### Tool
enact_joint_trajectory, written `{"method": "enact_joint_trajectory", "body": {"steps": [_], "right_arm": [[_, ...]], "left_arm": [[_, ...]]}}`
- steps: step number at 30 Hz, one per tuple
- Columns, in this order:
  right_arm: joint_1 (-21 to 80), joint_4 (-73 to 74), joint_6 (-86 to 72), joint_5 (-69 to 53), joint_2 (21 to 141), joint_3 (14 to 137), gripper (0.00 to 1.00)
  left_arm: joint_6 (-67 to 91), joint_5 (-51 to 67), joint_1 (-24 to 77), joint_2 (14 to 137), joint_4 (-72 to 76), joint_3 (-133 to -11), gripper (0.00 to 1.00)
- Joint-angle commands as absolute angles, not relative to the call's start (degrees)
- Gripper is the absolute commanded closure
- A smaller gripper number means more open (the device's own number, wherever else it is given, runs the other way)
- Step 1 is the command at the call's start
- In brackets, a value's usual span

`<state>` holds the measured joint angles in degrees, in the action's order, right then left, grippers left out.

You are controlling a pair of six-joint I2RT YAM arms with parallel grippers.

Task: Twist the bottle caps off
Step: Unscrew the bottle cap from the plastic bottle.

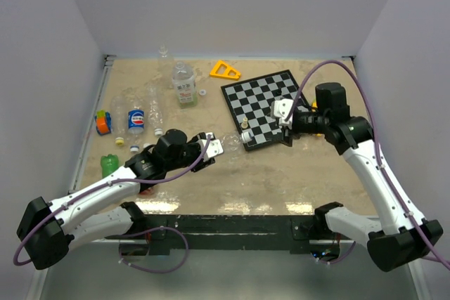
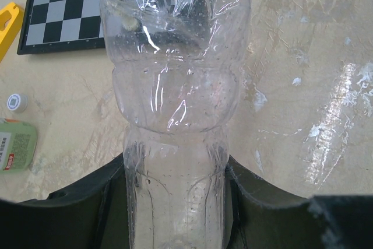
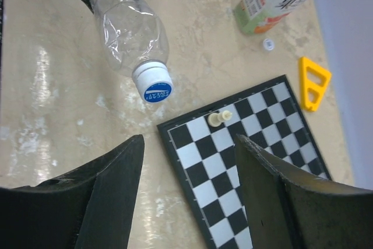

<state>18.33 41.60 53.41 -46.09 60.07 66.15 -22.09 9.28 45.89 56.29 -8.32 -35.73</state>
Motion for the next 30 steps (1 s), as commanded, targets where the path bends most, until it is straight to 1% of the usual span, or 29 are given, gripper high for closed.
{"method": "enact_joint_trajectory", "body": {"steps": [1, 11, 18, 27, 28, 29, 30], "right_arm": [[17.4, 46.1, 46.4, -51.1, 63.3, 71.1, 0.34], [14.9, 47.6, 43.2, -52.4, 67.9, 72.9, 0.34], [14.7, 46.2, 41.5, -54.2, 69.2, 73.6, 0.3], [14.8, 48.3, 42.0, -58.4, 75.1, 76.0, 0.18], [14.8, 48.3, 41.9, -59.0, 76.1, 76.2, 0.13], [14.9, 48.1, 41.6, -59.7, 76.9, 76.3, 0.02], [15.2, 48.1, 41.4, -60.5, 77.5, 76.5, 0.02]], "left_arm": [[-22.1, 8.5, 46.0, 55.6, -6.9, -35.6, 1.0], [-22.1, 7.9, 46.0, 55.5, -6.9, -35.6, 1.0], [-22.1, 7.9, 46.0, 55.4, -6.9, -35.6, 1.0], [-22.1, 8.0, 46.0, 55.9, -6.9, -35.6, 1.0], [-22.1, 7.9, 46.0, 55.9, -6.9, -35.7, 1.0], [-22.1, 8.0, 46.0, 55.9, -6.9, -35.6, 1.0], [-22.1, 8.0, 46.0, 55.9, -6.9, -35.5, 1.0]]}}
